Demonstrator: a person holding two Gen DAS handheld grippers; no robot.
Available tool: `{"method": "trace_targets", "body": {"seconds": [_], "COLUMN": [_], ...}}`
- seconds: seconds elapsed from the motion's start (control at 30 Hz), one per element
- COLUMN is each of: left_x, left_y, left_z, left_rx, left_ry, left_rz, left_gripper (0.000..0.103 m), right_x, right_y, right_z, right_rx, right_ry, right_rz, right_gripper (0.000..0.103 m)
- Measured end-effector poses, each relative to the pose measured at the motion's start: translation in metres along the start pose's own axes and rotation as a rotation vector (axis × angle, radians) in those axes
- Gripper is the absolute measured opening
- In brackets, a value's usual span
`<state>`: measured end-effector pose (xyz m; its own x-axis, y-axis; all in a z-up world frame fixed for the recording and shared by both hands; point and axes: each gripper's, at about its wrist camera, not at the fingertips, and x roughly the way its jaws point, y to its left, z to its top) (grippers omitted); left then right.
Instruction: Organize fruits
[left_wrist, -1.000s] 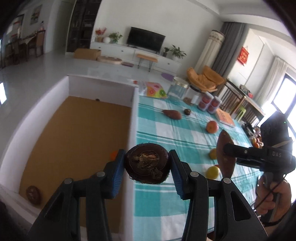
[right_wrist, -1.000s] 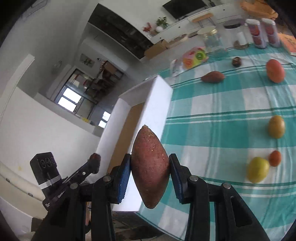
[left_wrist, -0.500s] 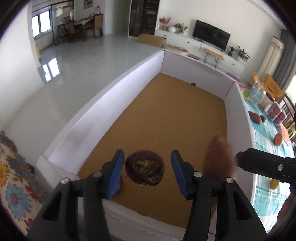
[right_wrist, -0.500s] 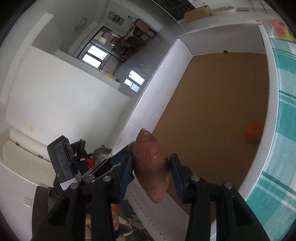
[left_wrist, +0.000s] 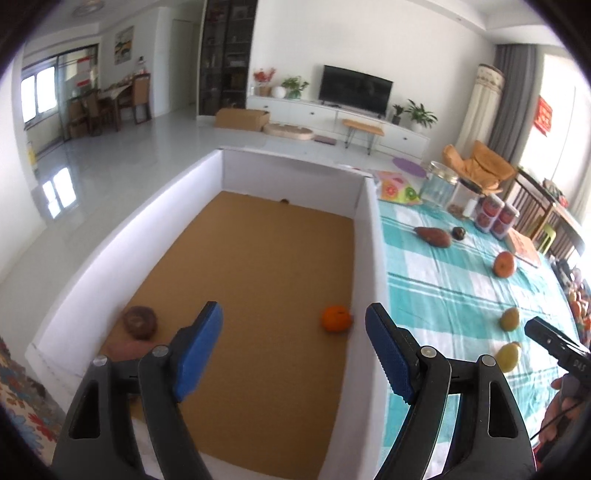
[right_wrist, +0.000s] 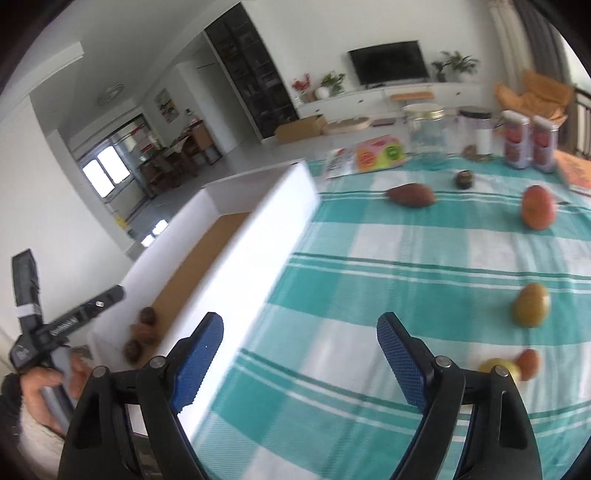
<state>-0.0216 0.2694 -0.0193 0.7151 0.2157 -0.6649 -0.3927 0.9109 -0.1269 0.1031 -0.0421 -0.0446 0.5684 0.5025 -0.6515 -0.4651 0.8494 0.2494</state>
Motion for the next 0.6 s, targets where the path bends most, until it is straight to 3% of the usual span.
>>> {"method": "trace_targets", "body": {"seconds": [0.13, 0.23, 0.33, 0.47, 0.6], "left_x": [0.021, 0.041, 0.053, 0.045, 0.042], "left_y": [-0.032, -0.044, -0.058, -0.079, -0.090], "left_z": [-0.005, -0.015, -0.024, -0.036, -0.044], "left_rx": [0.114, 0.142, 0.174, 0.271, 0.295], "left_ry": [0.009, 0.093, 0.199, 0.181, 0.182], "left_rz": [0.057, 0.061, 0.027, 0.066, 0.070], "left_gripper": [0.082, 0.081, 0.081, 0.081, 0.081], "right_x": [-0.022, -0.035, -0.039, -0.038, -0.026], "right_y": [-0.108, -0.168, -0.204, -0.227, -0.231], "right_z": [-0.027, -0.040, -0.052, -0.062, -0.071], "right_rx": [0.076, 0.103, 0.135, 0.228, 0.242], "right_ry": [-0.045, -0.022, 0.004, 0.032, 0.092], "right_rz": [-0.376, -0.566, -0.642, -0.642, -0.645], "right_gripper": [0.087, 0.087, 0.087, 0.087, 0.087]}}
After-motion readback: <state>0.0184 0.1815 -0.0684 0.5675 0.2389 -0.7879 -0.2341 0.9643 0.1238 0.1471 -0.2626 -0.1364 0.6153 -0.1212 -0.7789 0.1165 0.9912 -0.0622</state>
